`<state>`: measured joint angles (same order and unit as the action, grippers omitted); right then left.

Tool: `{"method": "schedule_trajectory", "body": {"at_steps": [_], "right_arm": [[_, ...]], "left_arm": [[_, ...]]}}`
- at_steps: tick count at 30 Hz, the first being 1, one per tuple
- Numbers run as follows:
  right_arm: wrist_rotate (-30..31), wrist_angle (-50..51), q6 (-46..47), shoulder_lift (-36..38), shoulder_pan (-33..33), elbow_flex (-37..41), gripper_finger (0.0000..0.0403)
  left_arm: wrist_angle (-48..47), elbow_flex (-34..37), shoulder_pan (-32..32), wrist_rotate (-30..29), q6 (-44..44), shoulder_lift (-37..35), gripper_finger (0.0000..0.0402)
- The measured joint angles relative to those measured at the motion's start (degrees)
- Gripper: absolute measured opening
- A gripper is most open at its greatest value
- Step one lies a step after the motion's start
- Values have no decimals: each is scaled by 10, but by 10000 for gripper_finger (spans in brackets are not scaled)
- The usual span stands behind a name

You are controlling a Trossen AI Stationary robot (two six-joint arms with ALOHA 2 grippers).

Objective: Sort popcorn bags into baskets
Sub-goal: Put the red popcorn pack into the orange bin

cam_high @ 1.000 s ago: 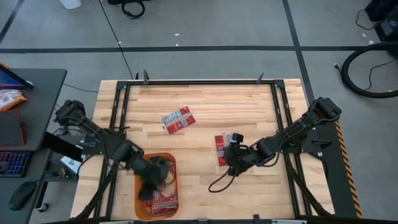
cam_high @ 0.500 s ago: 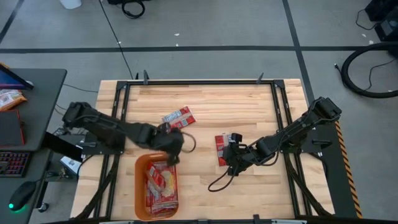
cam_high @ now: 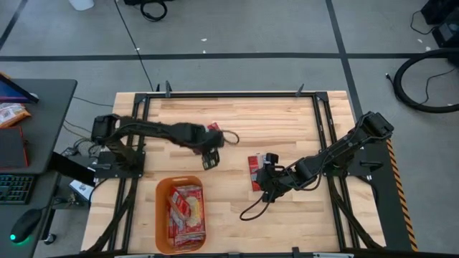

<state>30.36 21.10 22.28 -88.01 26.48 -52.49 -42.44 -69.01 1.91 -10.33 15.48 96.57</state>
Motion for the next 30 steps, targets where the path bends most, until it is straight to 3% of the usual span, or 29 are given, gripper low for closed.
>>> {"method": "schedule_trajectory", "body": {"at_steps": [6,11,22,26,30], "right_arm": [[0,-2,-6,0,2,0,178],[-2,-6,-14,0,2,0,178],[-6,-13,-15,0,4,0,178],[-6,-14,-15,0,4,0,178],[-6,-15,-15,0,4,0,178]], "left_arm": [[20,1,84,14,-31,34,220],[36,0,139,63,-33,71,218],[47,-2,171,63,-57,138,215],[47,-2,159,59,-72,138,187],[47,-2,144,55,-100,139,125]]}}
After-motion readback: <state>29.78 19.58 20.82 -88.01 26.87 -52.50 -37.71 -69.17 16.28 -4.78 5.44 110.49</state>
